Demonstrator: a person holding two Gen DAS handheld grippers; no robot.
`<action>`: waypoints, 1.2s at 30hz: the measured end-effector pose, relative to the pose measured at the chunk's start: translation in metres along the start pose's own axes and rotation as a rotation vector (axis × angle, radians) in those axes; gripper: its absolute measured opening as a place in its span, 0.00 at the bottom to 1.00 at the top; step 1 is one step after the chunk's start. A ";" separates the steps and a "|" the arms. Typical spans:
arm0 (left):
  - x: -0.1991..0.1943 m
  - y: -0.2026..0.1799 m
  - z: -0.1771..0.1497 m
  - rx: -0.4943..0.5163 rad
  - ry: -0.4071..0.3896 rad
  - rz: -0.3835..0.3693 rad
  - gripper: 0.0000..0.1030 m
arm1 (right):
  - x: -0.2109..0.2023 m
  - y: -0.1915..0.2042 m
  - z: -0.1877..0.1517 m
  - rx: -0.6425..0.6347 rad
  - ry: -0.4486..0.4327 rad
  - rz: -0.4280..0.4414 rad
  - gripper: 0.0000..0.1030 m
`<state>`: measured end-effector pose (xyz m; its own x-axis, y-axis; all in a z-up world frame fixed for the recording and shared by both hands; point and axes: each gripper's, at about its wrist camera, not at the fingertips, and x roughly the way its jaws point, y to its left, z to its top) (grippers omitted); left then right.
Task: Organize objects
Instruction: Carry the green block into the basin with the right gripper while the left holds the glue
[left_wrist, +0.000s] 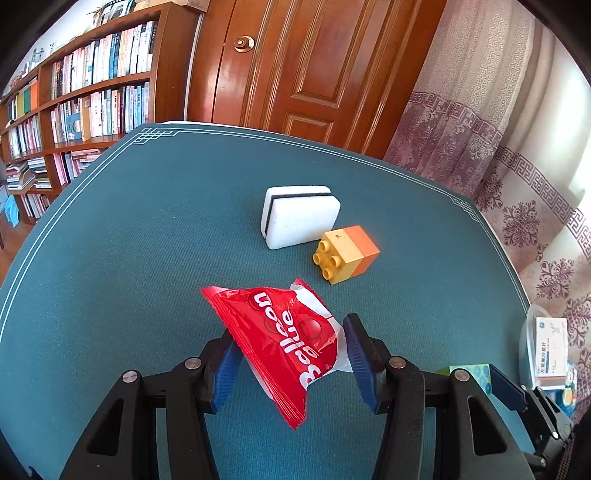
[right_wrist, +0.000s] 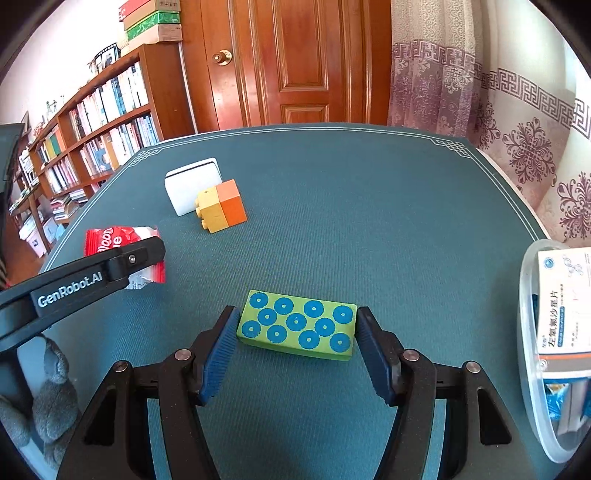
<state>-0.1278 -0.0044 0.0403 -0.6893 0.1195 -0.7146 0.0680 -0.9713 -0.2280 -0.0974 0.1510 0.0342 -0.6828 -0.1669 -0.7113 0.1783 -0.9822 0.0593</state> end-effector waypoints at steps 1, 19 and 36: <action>-0.001 -0.002 -0.001 0.006 -0.001 -0.003 0.55 | -0.005 -0.002 -0.003 0.006 -0.003 0.001 0.63; -0.005 -0.039 -0.017 0.102 0.021 -0.069 0.55 | -0.087 -0.064 -0.044 0.132 -0.075 -0.058 0.63; -0.008 -0.068 -0.034 0.199 0.030 -0.102 0.55 | -0.116 -0.155 -0.064 0.335 -0.102 -0.186 0.63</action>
<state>-0.1022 0.0680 0.0391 -0.6630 0.2223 -0.7149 -0.1467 -0.9750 -0.1671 -0.0005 0.3280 0.0627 -0.7517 0.0256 -0.6590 -0.1846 -0.9675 0.1729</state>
